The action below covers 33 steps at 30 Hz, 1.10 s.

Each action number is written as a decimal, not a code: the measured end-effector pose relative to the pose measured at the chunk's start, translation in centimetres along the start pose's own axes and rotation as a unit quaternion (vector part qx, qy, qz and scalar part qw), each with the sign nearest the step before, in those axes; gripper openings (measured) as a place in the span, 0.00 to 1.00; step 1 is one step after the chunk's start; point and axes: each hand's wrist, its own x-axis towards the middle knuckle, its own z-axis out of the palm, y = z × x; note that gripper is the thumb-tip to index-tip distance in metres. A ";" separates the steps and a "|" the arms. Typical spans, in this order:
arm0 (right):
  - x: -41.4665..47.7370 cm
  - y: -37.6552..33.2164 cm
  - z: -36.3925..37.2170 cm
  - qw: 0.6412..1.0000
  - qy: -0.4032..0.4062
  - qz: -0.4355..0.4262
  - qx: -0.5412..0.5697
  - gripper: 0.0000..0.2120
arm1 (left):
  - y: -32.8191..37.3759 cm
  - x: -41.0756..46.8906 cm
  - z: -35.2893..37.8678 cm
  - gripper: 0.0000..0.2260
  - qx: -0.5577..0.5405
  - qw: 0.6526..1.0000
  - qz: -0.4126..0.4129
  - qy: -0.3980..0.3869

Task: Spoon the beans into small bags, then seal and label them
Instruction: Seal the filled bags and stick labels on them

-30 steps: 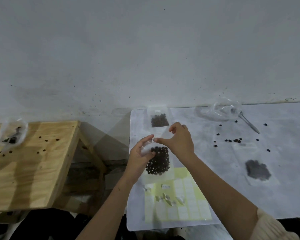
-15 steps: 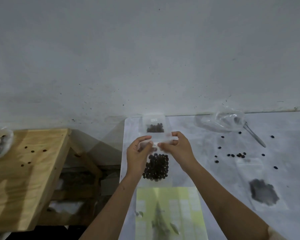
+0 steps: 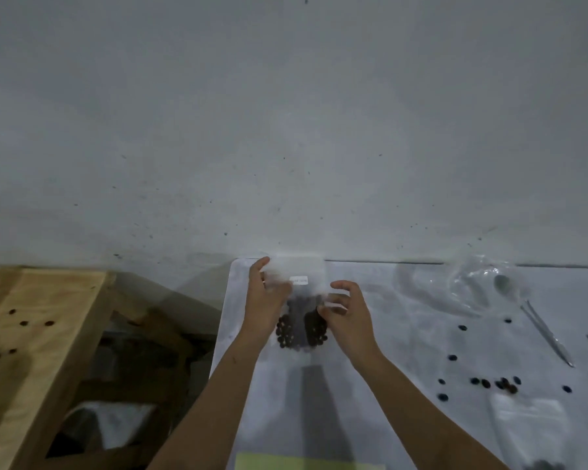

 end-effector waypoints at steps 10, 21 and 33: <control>3.1 0.9 1.8 0.992 0.040 -0.037 -0.117 0.17 | -2.7 1.6 2.1 0.26 0.116 0.989 -0.083 -0.044; -0.4 1.4 -6.7 0.990 0.076 -0.020 -0.116 0.20 | 1.9 -4.7 5.1 0.13 0.099 0.988 0.109 0.037; -13.9 10.3 -24.1 0.927 0.252 0.092 -0.262 0.25 | -0.6 -21.2 17.9 0.20 0.163 0.924 0.139 -0.315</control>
